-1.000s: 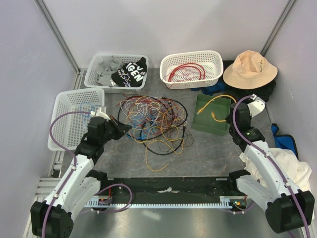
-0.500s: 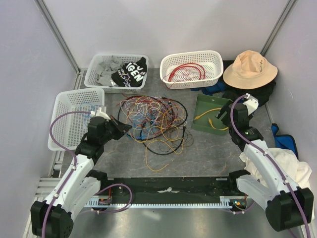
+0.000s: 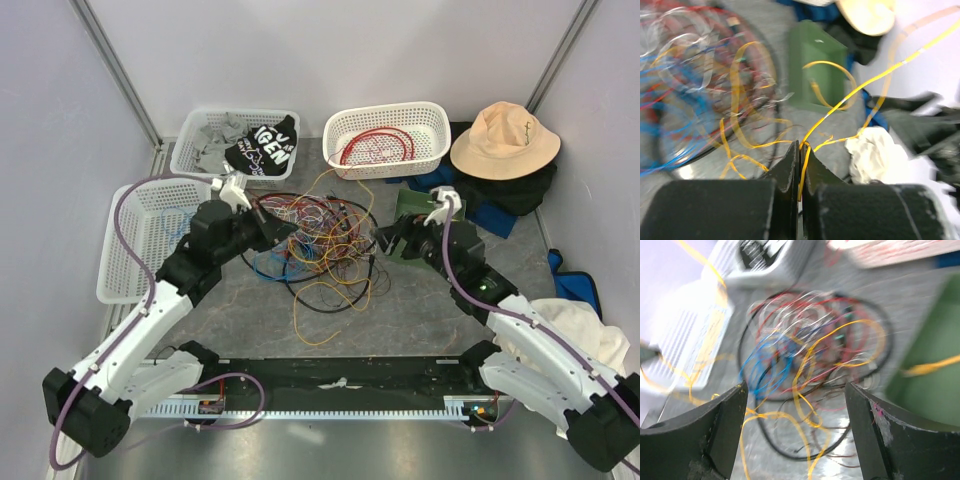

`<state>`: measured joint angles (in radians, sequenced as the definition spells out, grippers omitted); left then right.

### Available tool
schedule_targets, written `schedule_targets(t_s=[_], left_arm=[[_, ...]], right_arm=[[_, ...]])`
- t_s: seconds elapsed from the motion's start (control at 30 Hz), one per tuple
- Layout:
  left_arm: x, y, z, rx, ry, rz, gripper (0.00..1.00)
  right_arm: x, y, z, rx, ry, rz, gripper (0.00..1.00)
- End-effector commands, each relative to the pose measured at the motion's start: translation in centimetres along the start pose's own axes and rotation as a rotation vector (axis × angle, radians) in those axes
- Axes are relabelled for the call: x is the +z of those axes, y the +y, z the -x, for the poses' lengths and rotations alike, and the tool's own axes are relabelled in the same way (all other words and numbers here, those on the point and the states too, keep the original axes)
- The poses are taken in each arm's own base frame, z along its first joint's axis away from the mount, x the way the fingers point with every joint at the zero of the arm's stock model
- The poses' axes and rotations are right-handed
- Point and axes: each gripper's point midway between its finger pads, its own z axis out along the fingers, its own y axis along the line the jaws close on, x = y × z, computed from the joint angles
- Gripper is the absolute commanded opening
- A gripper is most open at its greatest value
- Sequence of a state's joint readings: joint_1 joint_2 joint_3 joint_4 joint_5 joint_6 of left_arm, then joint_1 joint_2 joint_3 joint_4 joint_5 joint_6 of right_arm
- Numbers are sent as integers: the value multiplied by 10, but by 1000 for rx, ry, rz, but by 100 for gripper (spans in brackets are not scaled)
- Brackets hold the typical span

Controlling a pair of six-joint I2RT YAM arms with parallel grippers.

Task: Untangle the cables

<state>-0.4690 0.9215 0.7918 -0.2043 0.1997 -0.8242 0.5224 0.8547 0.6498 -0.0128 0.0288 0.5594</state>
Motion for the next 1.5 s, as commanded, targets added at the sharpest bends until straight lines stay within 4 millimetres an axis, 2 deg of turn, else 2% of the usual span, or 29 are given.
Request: schedule_targets(t_s=[0.0,0.03,0.1,0.2,0.3,0.47,0.57,0.77,0.8,0.83,0.87,0.9,0.93,0.97,1.03,1.07,1.13,1.17,1.23,1.27,1.33,1.37,1.43,1.47], left_arm=[[5,-51,17,144,-4,-93,2],[6,-56,11,173,24,-95,2],[7,-68,13,199,27,-104,2],[13,-70,9,224,36,-90,2],[18,-63,6,223,36,-60,2],[23,-62,13,218,12,-40,2],[27,-64,10,212,31,-45,2],[28,-66,5,201,35,-57,2],[25,-69,12,202,8,-56,2],[21,-72,17,208,-14,-58,2],[18,-75,24,214,-37,-57,2],[12,-84,39,224,-90,-60,2],[6,-89,51,232,-127,-57,2],[-5,-106,69,239,-180,-81,2],[-15,-120,90,263,-242,-82,2],[-27,-139,107,269,-290,-115,2],[-33,-153,122,289,-326,-126,2],[-45,-170,136,292,-359,-157,2],[-51,-184,145,305,-378,-182,2],[-56,-198,155,310,-394,-206,2],[-63,-215,164,328,-403,-244,2],[-70,-234,176,337,-428,-280,2],[-77,-249,183,368,-426,-307,2],[-94,-266,194,377,-460,-347,2]], right_arm=[[2,53,-9,-21,-12,267,86],[0,64,-3,-19,-38,318,87],[-3,74,-2,2,-53,358,88],[-10,87,11,40,-104,420,90],[-14,94,10,57,-113,472,90],[-15,94,5,45,-113,482,90],[-20,98,11,50,-154,516,90],[-5,102,13,57,-139,506,87],[3,90,1,53,-87,437,87],[9,78,8,58,-114,351,87],[13,67,7,45,-109,290,87],[14,51,-3,41,-71,211,87],[16,36,4,45,-103,118,87],[16,28,3,45,-104,78,87],[10,16,2,36,-103,19,87],[8,11,5,34,-119,-7,87],[0,9,11,29,-138,-16,87],[-2,9,12,24,-143,-16,87],[-8,17,18,12,-152,19,87],[-10,21,18,4,-151,43,87],[-15,39,20,-7,-148,137,86],[-17,44,21,-8,-150,168,85],[-23,61,27,-9,-170,255,85],[-26,68,28,-8,-167,294,85]])
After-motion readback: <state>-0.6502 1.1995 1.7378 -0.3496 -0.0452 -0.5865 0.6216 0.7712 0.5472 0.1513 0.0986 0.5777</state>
